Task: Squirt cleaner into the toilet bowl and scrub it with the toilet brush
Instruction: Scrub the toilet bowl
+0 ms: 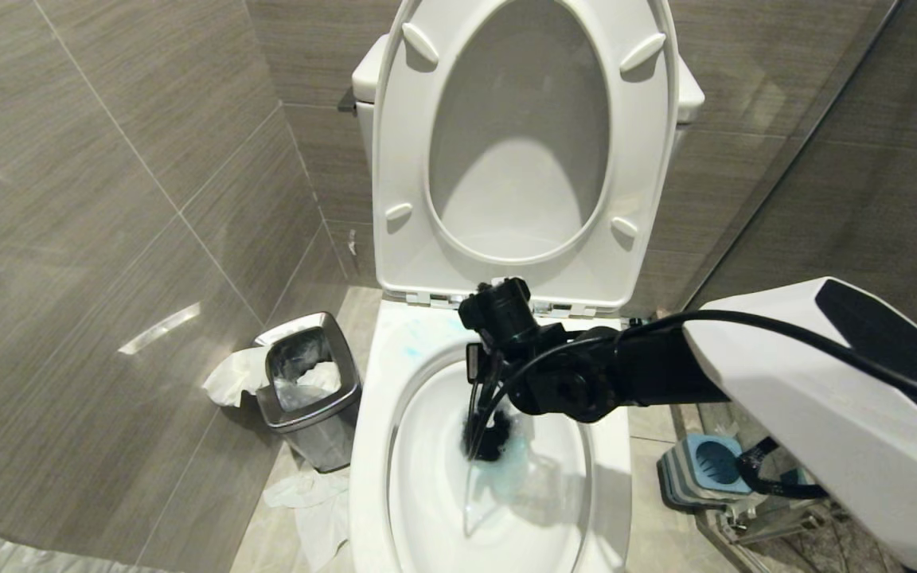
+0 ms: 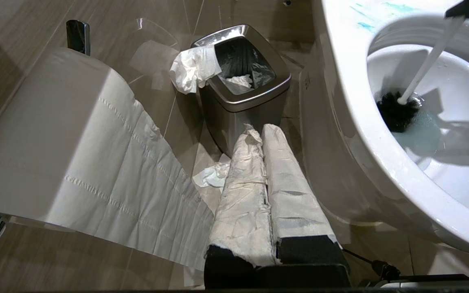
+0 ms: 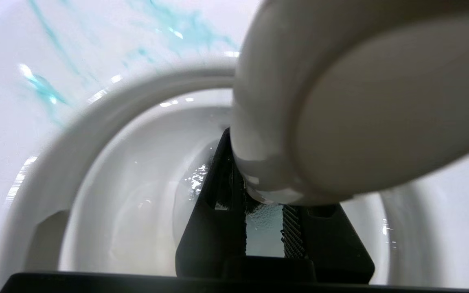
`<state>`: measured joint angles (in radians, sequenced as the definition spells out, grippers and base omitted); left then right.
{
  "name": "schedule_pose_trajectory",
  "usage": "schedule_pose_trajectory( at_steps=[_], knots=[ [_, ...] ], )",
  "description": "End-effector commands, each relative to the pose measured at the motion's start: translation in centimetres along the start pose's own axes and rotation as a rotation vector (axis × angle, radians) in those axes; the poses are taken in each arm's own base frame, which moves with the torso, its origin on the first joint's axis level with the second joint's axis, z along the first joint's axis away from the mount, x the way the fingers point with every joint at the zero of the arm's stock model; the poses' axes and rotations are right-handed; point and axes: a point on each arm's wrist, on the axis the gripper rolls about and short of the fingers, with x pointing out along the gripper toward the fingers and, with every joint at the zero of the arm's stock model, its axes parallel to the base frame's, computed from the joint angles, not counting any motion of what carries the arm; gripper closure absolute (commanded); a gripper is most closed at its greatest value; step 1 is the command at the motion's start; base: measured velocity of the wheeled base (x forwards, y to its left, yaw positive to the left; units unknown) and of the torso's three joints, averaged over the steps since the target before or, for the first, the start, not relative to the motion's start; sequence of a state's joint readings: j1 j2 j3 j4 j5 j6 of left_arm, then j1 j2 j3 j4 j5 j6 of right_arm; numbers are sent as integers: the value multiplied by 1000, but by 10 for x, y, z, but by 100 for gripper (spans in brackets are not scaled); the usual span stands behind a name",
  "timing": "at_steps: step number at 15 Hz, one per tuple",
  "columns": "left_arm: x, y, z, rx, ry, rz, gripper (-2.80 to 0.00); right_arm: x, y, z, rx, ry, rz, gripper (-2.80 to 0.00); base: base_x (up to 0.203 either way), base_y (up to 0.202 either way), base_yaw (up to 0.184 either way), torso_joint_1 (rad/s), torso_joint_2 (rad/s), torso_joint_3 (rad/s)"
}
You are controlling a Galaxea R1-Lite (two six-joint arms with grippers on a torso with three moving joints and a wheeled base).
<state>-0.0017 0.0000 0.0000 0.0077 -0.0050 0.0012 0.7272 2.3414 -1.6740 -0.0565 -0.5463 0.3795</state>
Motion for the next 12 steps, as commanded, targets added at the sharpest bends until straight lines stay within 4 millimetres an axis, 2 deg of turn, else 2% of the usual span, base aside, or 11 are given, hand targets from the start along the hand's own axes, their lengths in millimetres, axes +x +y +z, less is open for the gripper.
schedule_pose_trajectory(
  at_steps=[1,4,6,8,10,12],
  knots=[
    [0,0,-1,0,5,-1,0,14,5,-20,-21,35,-13,0,0,0,0,0,0,0],
    [0,0,-1,1,5,-1,0,-34,10,19,10,-39,50,0,0,0,0,0,0,0],
    [0,0,-1,2,5,-1,0,-86,7,52,32,-93,100,0,0,0,0,0,0,0],
    [0,0,-1,2,5,-1,0,-126,-2,72,39,-120,113,0,0,0,0,0,0,0],
    [0,0,-1,2,5,-1,0,-134,-4,73,30,-114,103,0,0,0,0,0,0,0],
    [0,0,-1,2,5,-1,0,-124,0,66,19,-99,94,0,0,0,0,0,0,0]
  ],
)
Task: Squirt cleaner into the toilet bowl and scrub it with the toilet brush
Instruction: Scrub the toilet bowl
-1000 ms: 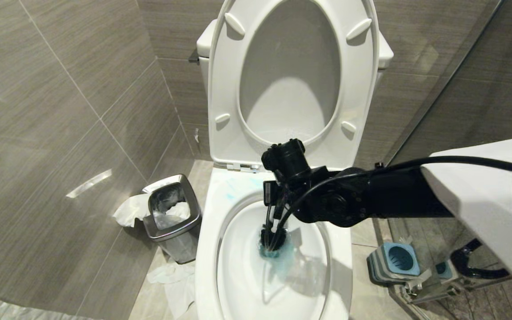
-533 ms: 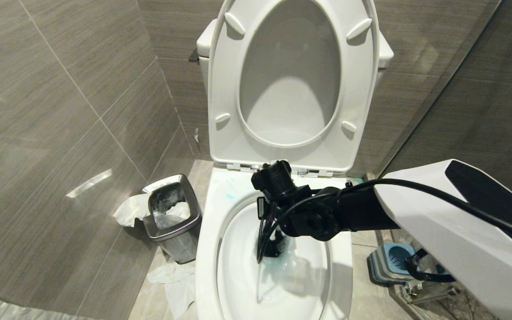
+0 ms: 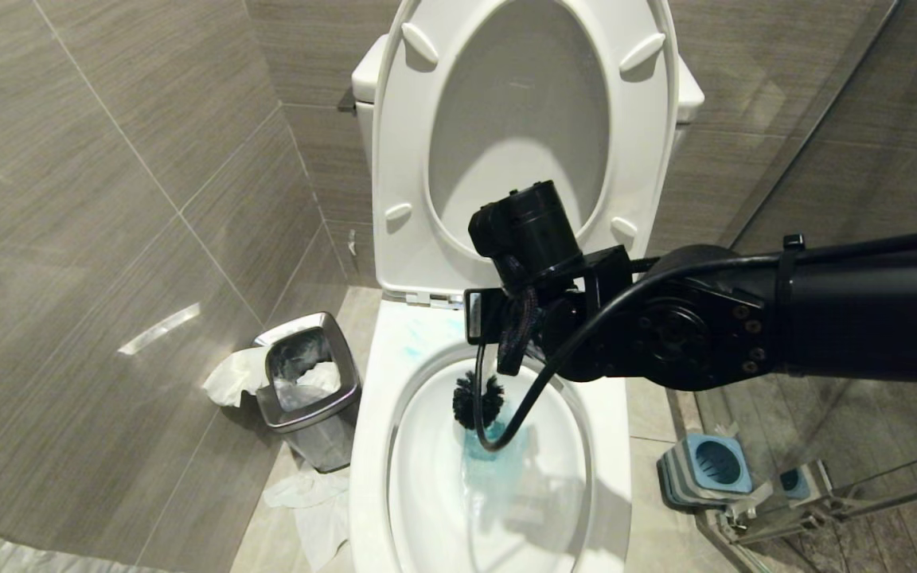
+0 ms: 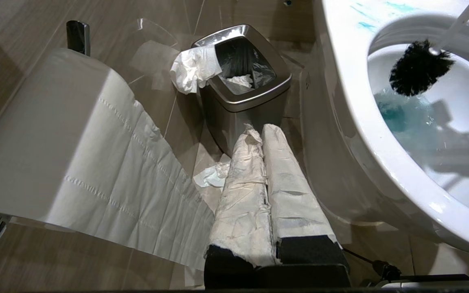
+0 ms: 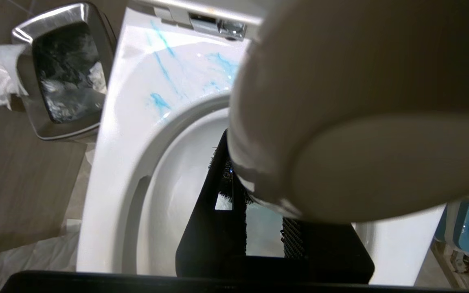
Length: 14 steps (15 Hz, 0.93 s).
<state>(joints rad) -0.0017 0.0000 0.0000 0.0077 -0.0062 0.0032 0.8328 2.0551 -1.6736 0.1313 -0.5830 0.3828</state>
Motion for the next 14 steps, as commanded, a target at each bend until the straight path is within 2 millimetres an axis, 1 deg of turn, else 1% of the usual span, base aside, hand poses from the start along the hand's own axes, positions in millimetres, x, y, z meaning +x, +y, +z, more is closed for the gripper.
schedule_pose_trajectory(
  at_steps=[1,4,7,9,10,13,14],
  knots=[
    [0,0,-1,0,5,0,0,2,1,-1,4,-3,-3,0,0,0,0,0,0,0],
    [0,0,-1,-2,5,0,0,29,8,-23,-20,38,-25,0,0,0,0,0,0,0],
    [0,0,-1,-3,5,0,0,61,15,-53,-40,70,-45,0,0,0,0,0,0,0],
    [0,0,-1,-3,5,2,0,84,10,-70,-43,94,-76,0,0,0,0,0,0,0],
    [0,0,-1,-3,5,2,0,92,7,-77,-43,108,-92,0,0,0,0,0,0,0],
    [0,0,-1,-3,5,2,0,108,-3,-91,-22,130,-150,0,0,0,0,0,0,0],
    [0,0,-1,-3,5,2,0,109,-4,-93,-21,133,-159,0,0,0,0,0,0,0]
  ],
)
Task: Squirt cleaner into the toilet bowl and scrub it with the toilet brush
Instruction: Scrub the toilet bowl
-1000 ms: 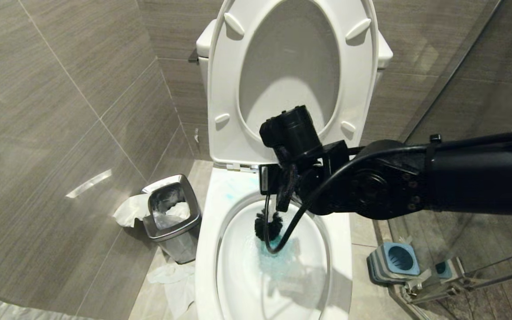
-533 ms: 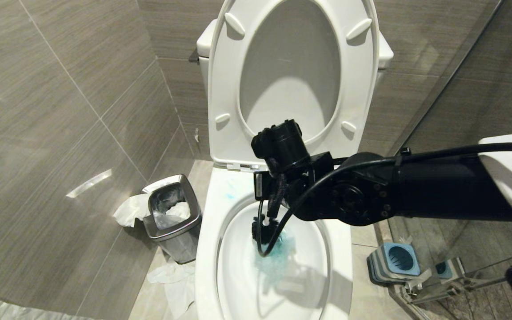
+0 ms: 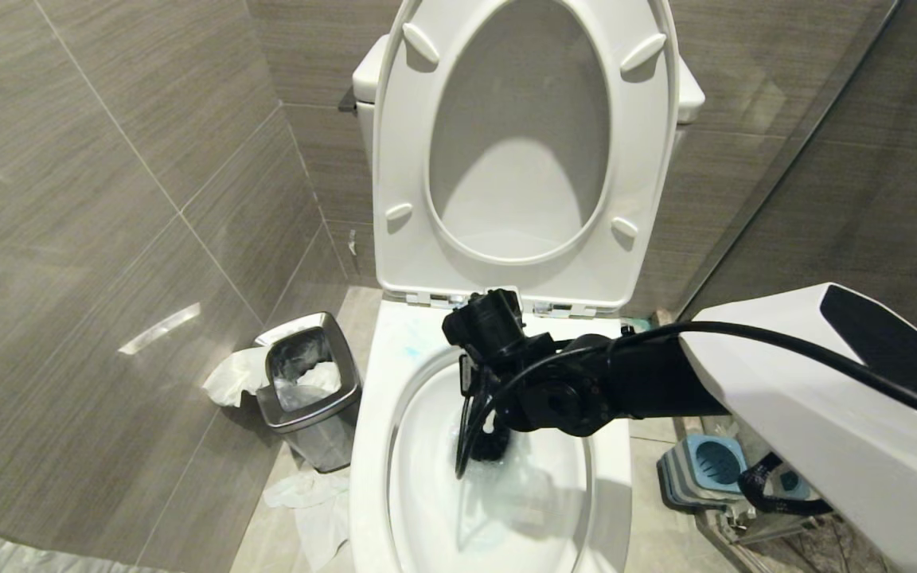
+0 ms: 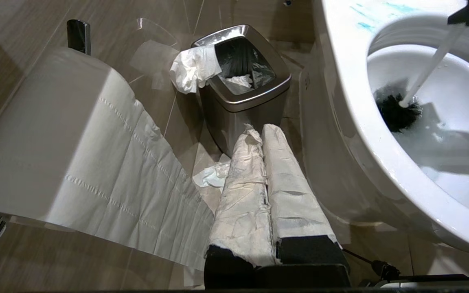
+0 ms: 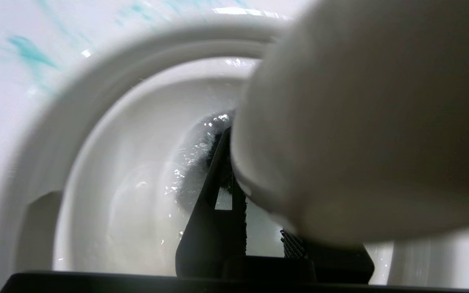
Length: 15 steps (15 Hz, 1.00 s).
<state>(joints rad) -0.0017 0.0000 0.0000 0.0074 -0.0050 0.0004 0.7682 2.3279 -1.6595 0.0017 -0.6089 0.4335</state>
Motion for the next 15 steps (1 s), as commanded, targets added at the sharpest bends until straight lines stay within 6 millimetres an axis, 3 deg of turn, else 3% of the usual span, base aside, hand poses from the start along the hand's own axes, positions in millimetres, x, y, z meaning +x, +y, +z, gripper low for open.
schedule_pose_trajectory(
  at_steps=[1,4,7,9,12,15],
  knots=[
    [0,0,-1,0,5,0,0,7,-3,-9,-5,20,-25,0,0,0,0,0,0,0],
    [0,0,-1,0,5,-1,0,-32,-10,26,52,-47,21,0,0,0,0,0,0,0],
    [0,0,-1,0,5,1,0,-98,-28,67,111,-135,87,0,0,0,0,0,0,0],
    [0,0,-1,0,5,0,0,-132,-43,79,120,-140,101,0,0,0,0,0,0,0],
    [0,0,-1,0,5,1,0,-137,-51,68,122,-101,71,0,0,0,0,0,0,0],
    [0,0,-1,0,5,-1,0,-120,-47,61,112,-77,46,0,0,0,0,0,0,0]
  ],
)
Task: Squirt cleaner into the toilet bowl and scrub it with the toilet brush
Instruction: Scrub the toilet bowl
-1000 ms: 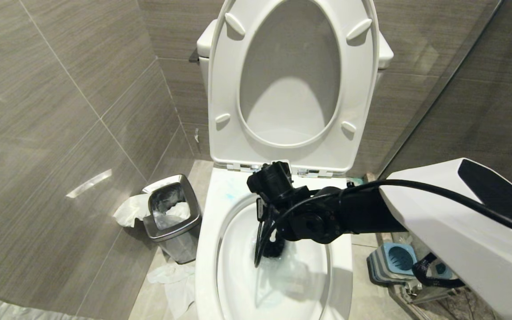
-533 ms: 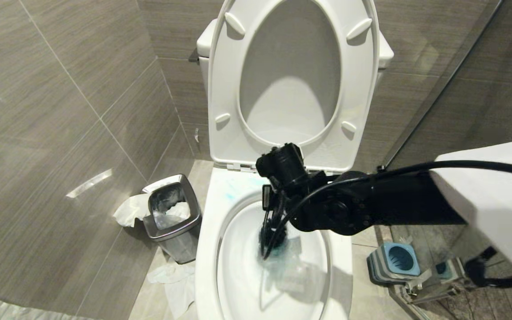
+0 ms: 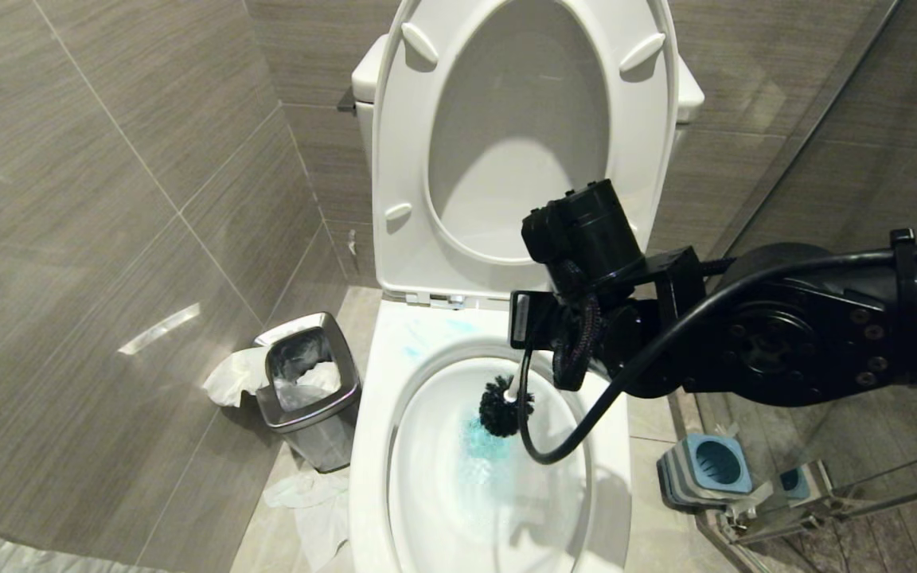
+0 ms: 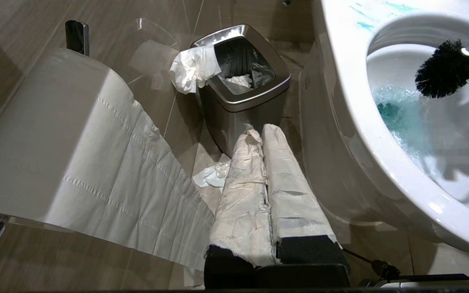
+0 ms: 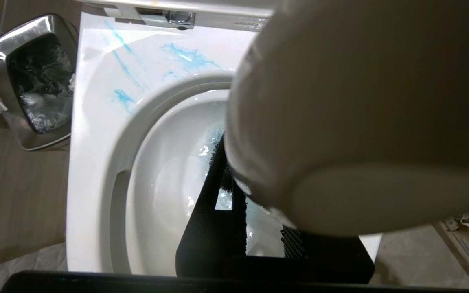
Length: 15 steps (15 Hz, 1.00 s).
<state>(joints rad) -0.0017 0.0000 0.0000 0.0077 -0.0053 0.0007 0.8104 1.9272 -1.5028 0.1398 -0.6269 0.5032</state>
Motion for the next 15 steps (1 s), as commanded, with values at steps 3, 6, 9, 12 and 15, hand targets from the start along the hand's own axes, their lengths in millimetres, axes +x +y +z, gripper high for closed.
schedule_pose_trajectory(
  at_steps=[3,6,9,12,15],
  knots=[
    [0,0,-1,-1,5,1,0,37,-2,-15,-10,38,-65,0,0,0,0,0,0,0],
    [0,0,-1,-1,5,1,0,67,1,-17,2,41,-96,0,0,0,0,0,0,0],
    [0,0,-1,-1,5,1,0,78,11,-8,29,14,-67,0,0,0,0,0,0,0],
    [0,0,-1,-1,5,1,0,82,29,-5,31,-13,-29,0,0,0,0,0,0,0],
    [0,0,-1,-1,5,1,0,74,55,-19,-18,-2,29,0,0,0,0,0,0,0]
  ],
)
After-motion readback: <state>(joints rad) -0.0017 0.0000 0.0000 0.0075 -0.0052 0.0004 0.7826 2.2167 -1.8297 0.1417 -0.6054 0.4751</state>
